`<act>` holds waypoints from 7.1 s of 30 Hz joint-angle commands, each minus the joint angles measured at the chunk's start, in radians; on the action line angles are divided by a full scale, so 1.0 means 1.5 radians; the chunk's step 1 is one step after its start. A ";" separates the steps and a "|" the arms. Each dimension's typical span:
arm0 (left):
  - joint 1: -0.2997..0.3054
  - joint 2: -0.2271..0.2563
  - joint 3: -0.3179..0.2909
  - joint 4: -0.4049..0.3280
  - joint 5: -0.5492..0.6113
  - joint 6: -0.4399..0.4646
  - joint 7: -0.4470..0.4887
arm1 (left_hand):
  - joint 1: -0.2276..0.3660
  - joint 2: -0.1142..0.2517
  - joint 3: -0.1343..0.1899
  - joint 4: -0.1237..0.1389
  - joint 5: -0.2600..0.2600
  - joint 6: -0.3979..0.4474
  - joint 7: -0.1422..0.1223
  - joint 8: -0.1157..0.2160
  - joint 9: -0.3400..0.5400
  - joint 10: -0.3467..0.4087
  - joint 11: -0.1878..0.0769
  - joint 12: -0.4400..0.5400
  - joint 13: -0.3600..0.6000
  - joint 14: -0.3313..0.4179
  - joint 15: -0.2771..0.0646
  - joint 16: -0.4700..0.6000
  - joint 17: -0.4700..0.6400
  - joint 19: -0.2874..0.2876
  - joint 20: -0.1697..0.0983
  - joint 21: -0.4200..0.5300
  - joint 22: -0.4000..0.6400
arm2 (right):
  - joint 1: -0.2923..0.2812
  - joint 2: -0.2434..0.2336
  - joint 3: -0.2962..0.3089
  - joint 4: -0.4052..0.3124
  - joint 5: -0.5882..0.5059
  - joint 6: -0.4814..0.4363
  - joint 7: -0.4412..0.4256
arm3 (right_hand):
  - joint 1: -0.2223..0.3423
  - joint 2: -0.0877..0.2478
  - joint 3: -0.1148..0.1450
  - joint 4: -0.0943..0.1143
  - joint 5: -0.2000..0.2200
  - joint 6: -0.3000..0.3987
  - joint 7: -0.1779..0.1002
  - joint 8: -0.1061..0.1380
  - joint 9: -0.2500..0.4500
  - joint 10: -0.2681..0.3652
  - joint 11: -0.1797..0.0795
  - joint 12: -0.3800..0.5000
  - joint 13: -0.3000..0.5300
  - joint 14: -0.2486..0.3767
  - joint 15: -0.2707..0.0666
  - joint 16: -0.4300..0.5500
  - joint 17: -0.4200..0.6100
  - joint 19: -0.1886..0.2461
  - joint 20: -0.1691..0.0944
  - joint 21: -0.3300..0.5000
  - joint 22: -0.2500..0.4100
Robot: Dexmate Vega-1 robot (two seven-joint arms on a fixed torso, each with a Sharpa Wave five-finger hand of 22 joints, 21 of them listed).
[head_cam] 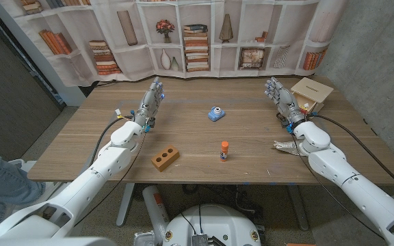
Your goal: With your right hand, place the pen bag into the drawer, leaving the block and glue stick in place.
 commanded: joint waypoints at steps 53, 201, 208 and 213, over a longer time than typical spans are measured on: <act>-0.012 0.022 0.021 -0.051 0.036 0.062 0.032 | 0.008 0.008 -0.007 -0.001 0.004 -0.001 0.000 0.004 0.002 0.000 0.001 0.006 0.002 -0.009 -0.001 0.002 0.001 -0.038 -0.019 -0.001 0.003 | -0.124 -0.050 0.078 -0.080 -0.010 0.074 -0.024 | 0.005 0.000 0.000 -0.009 0.005 0.020 -0.008 0.002 0.003 0.026 -0.010 0.003 0.003 0.023 -0.003 0.003 0.003 0.021 -0.022 0.002 0.003; -0.012 0.028 0.035 -0.076 0.044 0.083 0.029 | 0.022 0.023 -0.027 -0.004 0.001 0.008 0.002 0.004 0.003 0.008 0.001 0.006 0.003 -0.004 0.000 0.001 0.001 -0.039 -0.015 -0.001 0.003 | -0.425 -0.028 0.276 -0.245 -0.169 0.112 -0.130 | 0.011 0.005 -0.003 -0.023 0.006 0.045 -0.024 -0.001 0.004 0.052 -0.026 0.000 0.004 0.046 -0.013 0.000 0.003 0.039 -0.025 -0.001 0.003; -0.014 0.029 0.035 -0.074 0.045 0.085 0.027 | 0.023 0.023 -0.028 -0.005 0.000 0.008 0.003 0.004 0.003 0.007 0.001 0.006 0.003 -0.004 0.000 0.001 0.001 -0.039 -0.015 -0.001 0.003 | -0.427 -0.023 0.277 -0.247 -0.182 0.106 -0.130 | 0.012 0.006 -0.003 -0.024 0.006 0.048 -0.026 0.000 0.004 0.054 -0.028 0.000 0.004 0.047 -0.014 0.000 0.003 0.040 -0.026 -0.001 0.003; -0.017 0.028 0.037 -0.071 0.046 0.087 0.024 | 0.023 0.024 -0.028 -0.005 0.000 0.008 0.002 0.004 0.003 0.007 0.002 0.005 0.003 -0.004 0.000 0.001 0.001 -0.040 -0.014 -0.001 0.003 | -0.432 -0.021 0.280 -0.251 -0.195 0.101 -0.134 | 0.013 0.006 -0.002 -0.025 0.007 0.050 -0.027 0.001 0.004 0.055 -0.029 0.000 0.004 0.048 -0.015 0.000 0.003 0.041 -0.026 -0.001 0.003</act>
